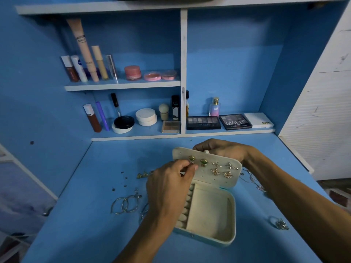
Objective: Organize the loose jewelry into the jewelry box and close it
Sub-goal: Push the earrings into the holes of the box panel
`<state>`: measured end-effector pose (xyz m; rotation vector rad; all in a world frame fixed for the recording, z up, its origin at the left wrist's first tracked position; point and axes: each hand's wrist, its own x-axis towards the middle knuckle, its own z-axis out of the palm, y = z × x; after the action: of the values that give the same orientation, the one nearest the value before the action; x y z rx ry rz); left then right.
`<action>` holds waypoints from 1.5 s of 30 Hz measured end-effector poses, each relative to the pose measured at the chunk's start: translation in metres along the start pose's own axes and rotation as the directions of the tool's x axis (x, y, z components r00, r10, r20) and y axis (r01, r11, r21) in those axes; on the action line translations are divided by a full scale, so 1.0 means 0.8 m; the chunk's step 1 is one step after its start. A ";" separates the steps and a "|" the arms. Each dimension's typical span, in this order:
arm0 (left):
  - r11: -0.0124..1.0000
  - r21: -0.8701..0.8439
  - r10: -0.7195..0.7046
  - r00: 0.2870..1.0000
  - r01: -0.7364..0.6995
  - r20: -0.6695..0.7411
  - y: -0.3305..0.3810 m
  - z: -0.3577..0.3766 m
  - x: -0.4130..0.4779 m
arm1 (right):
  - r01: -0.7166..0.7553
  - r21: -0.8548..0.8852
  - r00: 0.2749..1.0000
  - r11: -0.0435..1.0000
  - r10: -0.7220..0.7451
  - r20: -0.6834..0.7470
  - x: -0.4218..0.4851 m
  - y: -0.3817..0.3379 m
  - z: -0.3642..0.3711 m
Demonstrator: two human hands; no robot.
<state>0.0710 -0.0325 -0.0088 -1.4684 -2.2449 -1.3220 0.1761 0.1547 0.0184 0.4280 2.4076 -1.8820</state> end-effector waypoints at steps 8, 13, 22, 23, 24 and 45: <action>0.984 0.119 0.135 0.990 -0.130 -0.038 -0.006 0.006 0.001 | 0.065 0.028 0.998 0.998 -0.065 -0.004 -0.003 0.005 -0.003; 0.987 0.083 0.141 0.988 -0.137 -0.054 -0.011 0.009 0.001 | 0.042 0.069 0.999 0.997 -0.041 -0.008 -0.002 0.010 -0.011; 0.989 0.047 0.141 0.990 -0.140 -0.022 -0.014 0.008 0.004 | 0.002 -0.034 0.999 0.999 -0.001 0.032 0.009 0.006 -0.009; 0.989 0.048 0.143 0.990 -0.141 -0.020 -0.014 0.009 0.004 | -0.001 -0.026 0.999 1.000 0.001 0.033 0.008 0.008 -0.010; 0.988 0.048 0.147 0.989 -0.146 -0.018 -0.013 0.010 0.004 | -0.007 -0.024 0.999 1.000 0.008 0.031 0.008 0.008 -0.011; 0.954 0.030 0.300 0.946 -0.298 -0.124 -0.024 0.025 -0.008 | 0.019 -0.012 0.999 1.000 -0.020 -0.042 -0.001 0.017 -0.007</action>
<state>0.0652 -0.0248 -0.0359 -1.5944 -1.8582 -1.2651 0.1808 0.1632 0.0071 0.4495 2.4570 -1.8845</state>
